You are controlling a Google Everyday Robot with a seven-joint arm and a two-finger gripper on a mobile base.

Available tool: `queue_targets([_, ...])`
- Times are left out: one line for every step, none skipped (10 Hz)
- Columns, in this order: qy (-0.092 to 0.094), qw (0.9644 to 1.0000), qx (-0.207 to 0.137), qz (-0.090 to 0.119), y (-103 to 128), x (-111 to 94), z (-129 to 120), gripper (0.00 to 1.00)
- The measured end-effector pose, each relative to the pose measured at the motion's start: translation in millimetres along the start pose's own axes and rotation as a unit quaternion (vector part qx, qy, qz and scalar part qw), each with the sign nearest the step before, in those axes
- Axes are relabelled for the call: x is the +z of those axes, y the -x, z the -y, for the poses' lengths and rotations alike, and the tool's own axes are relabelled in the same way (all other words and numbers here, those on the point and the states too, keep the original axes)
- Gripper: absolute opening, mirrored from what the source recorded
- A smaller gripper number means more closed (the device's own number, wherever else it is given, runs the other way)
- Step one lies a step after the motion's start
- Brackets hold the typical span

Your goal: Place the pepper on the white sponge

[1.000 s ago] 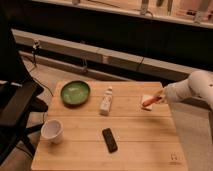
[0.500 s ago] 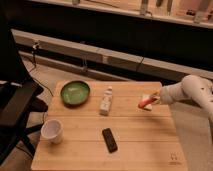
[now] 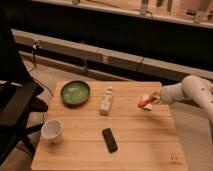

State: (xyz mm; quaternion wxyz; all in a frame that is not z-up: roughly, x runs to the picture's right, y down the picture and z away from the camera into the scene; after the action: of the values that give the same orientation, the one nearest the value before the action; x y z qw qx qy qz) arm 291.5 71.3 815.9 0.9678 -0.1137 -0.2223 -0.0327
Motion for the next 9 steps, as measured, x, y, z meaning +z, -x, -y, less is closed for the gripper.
queue_targets([-0.001, 1.0000, -0.003, 0.001, -1, -4, 2, 0.00])
queue_targets([-0.003, 1.0000, -0.005, 0.002, -1, -8, 4, 0.00])
queue_targets([-0.004, 1.0000, -0.007, 0.003, 1, -9, 5, 0.00])
queue_targets([-0.007, 0.9999, -0.009, 0.003, 1, -6, 5, 0.02])
queue_targets([-0.009, 0.9999, -0.009, 0.002, 0, -2, 4, 0.09])
queue_targets([-0.011, 0.9999, -0.008, 0.003, 0, 0, 3, 0.19])
queue_targets([-0.012, 0.9999, -0.007, 0.003, -1, 2, 3, 0.24])
queue_targets([-0.012, 0.9999, -0.006, 0.003, -2, 3, 2, 0.24])
queue_targets([-0.014, 0.9999, -0.007, 0.003, -1, 1, 4, 0.24])
